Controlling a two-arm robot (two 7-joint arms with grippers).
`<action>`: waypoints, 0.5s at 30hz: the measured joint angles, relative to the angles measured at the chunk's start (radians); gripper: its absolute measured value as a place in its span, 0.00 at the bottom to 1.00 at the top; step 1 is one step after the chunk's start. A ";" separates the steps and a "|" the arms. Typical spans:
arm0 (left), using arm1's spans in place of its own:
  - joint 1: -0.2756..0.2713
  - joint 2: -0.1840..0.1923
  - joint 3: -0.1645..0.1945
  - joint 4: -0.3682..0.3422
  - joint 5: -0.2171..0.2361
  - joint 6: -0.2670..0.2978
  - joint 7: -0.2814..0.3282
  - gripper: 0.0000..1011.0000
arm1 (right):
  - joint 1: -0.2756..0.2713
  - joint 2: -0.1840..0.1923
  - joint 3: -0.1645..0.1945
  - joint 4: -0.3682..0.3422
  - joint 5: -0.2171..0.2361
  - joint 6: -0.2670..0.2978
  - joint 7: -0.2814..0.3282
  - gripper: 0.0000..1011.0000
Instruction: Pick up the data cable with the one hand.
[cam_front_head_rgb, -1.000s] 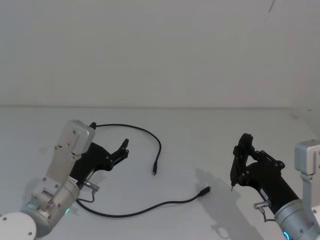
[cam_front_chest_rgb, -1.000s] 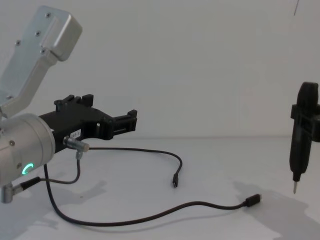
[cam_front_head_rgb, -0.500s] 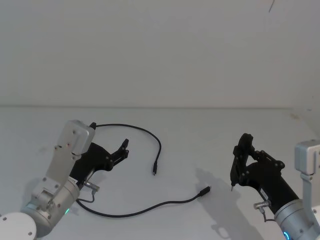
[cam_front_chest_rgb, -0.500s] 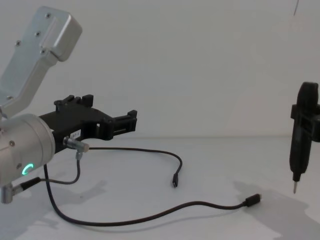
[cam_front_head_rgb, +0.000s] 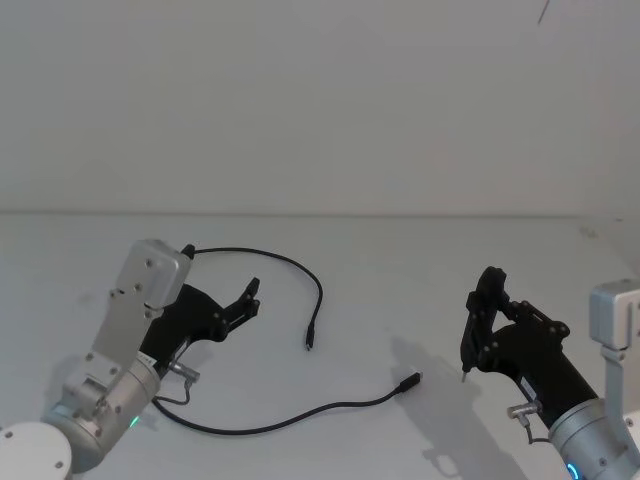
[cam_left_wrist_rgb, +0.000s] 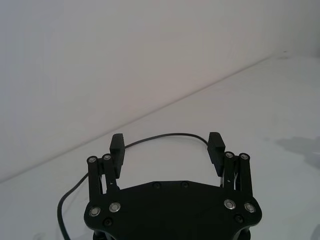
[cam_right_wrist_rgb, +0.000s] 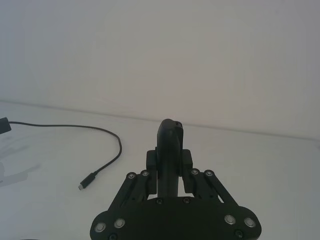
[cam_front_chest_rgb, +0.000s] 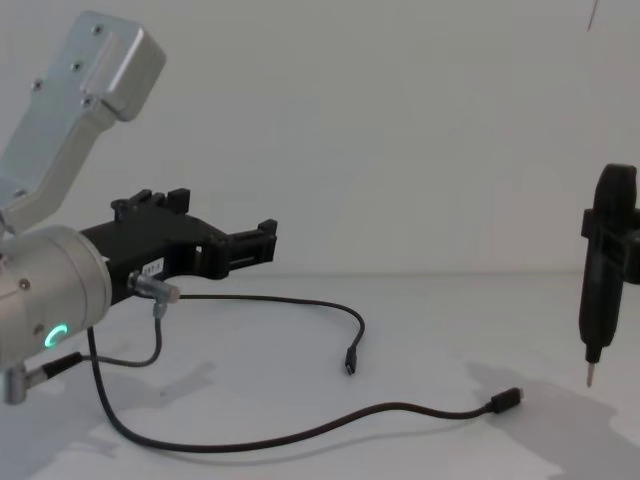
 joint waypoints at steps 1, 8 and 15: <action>-0.002 0.001 0.000 -0.001 -0.002 0.001 -0.005 0.99 | 0.000 0.000 0.000 0.000 0.000 0.000 0.000 0.28; -0.017 0.016 -0.004 -0.010 -0.032 0.014 -0.065 0.99 | 0.000 0.000 0.000 0.000 0.000 0.000 0.000 0.28; -0.045 0.043 -0.010 -0.028 -0.082 0.047 -0.164 0.99 | 0.000 0.000 0.000 0.000 0.000 0.000 0.000 0.28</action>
